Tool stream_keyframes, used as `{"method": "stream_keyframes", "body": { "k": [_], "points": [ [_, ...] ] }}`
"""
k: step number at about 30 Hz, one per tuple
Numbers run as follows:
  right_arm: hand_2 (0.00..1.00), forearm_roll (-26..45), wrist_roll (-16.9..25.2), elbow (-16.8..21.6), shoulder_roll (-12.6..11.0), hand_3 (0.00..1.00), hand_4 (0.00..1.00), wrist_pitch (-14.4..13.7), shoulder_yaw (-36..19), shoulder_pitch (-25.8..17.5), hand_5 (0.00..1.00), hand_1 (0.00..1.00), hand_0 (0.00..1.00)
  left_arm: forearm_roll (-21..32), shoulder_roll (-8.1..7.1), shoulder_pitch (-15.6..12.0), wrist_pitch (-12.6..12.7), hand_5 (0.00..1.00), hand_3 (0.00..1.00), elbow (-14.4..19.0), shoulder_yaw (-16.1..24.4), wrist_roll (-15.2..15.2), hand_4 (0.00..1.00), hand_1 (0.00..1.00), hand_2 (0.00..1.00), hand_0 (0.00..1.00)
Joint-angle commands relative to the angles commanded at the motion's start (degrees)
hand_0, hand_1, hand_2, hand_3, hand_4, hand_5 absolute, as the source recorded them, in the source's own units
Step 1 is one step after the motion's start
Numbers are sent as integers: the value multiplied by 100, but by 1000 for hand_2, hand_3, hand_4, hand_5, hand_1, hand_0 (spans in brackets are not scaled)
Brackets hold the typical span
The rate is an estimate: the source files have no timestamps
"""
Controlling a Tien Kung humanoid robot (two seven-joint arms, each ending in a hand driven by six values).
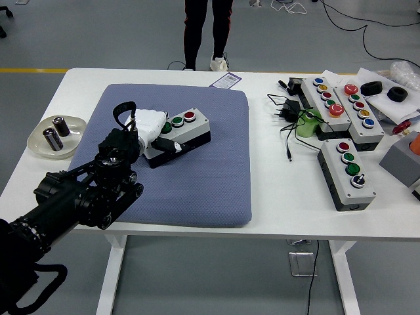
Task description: Pick up the button,place it on the desk,press the button,press the button
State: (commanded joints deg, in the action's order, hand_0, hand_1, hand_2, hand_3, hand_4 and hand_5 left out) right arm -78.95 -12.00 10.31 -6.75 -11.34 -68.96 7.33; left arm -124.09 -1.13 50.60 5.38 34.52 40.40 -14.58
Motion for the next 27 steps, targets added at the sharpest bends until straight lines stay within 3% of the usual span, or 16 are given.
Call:
{"method": "stream_keyframes", "body": {
  "k": [8, 11, 12, 19, 27],
  "points": [
    [702, -11, -2, 0, 7, 576, 179, -3, -19, 5, 112, 683, 746, -88, -228, -34, 213, 67, 316, -53, -115, 696, 891, 2, 31, 13],
    [702, -27, -5, 0, 10, 576, 179, -2, -36, 1, 112, 683, 746, -90, -355, -60, 475, 67, 316, 12, -180, 1024, 891, 2, 31, 13],
    [701, -32, -7, 0, 11, 576, 180, -3, -41, 1, 112, 683, 746, -92, -388, -66, 551, 146, 307, 25, -191, 1121, 908, 2, 16, 16],
    [702, -31, -13, 0, 15, 576, 180, -2, -47, -13, 112, 683, 748, 38, -699, -113, 1088, 169, 304, 98, -304, 1861, 907, 2, 13, 17],
    [702, -42, -20, 0, 26, 576, 179, 0, -63, -22, 112, 683, 747, 188, -1056, -234, 1557, 163, 304, 330, -456, 2406, 896, 2, 10, 14]
  ]
}}
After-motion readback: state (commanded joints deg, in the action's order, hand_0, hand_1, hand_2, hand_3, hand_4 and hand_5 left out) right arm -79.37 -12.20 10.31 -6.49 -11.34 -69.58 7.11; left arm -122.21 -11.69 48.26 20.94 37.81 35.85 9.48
